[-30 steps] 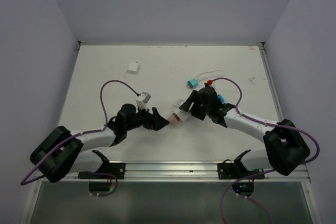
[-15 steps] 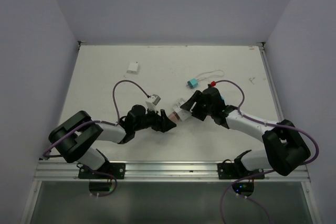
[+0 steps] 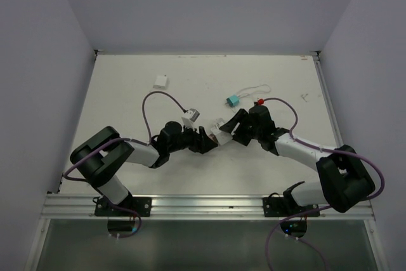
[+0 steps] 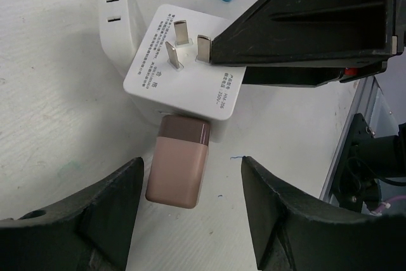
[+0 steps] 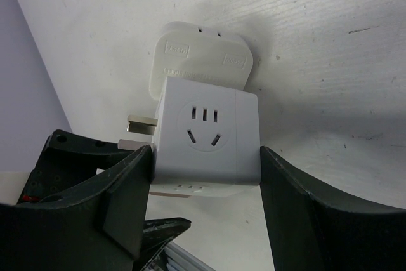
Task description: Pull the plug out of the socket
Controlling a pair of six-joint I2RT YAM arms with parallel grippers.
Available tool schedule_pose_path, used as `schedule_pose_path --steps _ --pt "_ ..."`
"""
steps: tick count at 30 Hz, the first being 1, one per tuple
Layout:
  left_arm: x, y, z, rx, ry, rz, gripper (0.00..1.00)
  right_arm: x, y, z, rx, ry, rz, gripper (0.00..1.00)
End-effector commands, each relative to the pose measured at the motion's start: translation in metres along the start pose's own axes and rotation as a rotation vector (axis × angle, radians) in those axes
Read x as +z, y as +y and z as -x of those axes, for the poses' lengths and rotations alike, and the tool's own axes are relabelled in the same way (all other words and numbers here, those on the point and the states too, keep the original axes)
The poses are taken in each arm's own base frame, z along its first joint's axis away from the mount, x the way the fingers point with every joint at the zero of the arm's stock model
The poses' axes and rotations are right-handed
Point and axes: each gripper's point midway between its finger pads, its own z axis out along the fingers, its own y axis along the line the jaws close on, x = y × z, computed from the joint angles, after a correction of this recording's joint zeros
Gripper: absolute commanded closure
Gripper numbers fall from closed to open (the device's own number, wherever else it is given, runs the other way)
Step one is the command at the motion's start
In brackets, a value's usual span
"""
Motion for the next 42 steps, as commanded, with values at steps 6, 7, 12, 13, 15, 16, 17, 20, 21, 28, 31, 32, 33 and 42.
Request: schedule_pose_path --steps 6,7,12,13,15,16,17,20,21,28,31,32,33,42 --pt "0.009 -0.014 0.020 0.066 -0.062 -0.060 0.46 0.006 0.012 -0.001 0.023 0.053 0.096 1.00" --pt "0.008 -0.014 0.020 0.065 -0.062 -0.062 0.47 0.009 0.010 -0.003 0.026 0.065 0.092 1.00" --pt "0.007 -0.017 0.023 0.064 -0.070 -0.072 0.65 0.013 0.008 -0.006 0.028 0.084 0.093 1.00" --pt "0.006 -0.018 0.023 0.062 -0.071 -0.073 0.70 0.013 0.007 -0.006 0.028 0.084 0.090 1.00" --pt "0.005 -0.019 0.025 0.061 -0.077 -0.071 0.78 0.013 0.004 -0.004 0.036 0.082 0.086 1.00" --pt "0.004 -0.018 0.024 0.059 -0.077 -0.069 0.80 0.014 0.002 -0.004 0.039 0.083 0.082 1.00" --pt "0.003 -0.018 0.024 0.056 -0.080 -0.068 0.85 0.015 0.000 -0.003 0.041 0.081 0.078 1.00" --pt "0.001 -0.017 0.026 0.048 -0.093 -0.055 0.95 0.015 -0.005 -0.002 0.047 0.075 0.067 1.00" --pt "-0.001 -0.018 0.028 0.047 -0.099 -0.056 1.00 0.016 -0.005 -0.001 0.049 0.070 0.068 1.00" --pt "-0.011 -0.024 0.030 -0.007 -0.122 -0.063 1.00 0.015 -0.022 0.011 0.076 0.002 0.023 1.00" --pt "-0.016 -0.025 0.029 -0.032 -0.125 -0.058 1.00 0.011 -0.029 0.022 0.094 -0.041 0.000 1.00" --pt "-0.017 -0.025 0.029 -0.037 -0.126 -0.057 1.00 0.010 -0.036 0.026 0.101 -0.063 -0.022 1.00" --pt "-0.018 -0.025 0.026 -0.049 -0.119 -0.059 1.00 0.007 -0.036 0.029 0.101 -0.080 -0.026 1.00" --pt "-0.028 -0.024 0.017 -0.100 -0.112 -0.037 1.00 -0.008 -0.059 0.055 0.112 -0.227 -0.141 1.00"
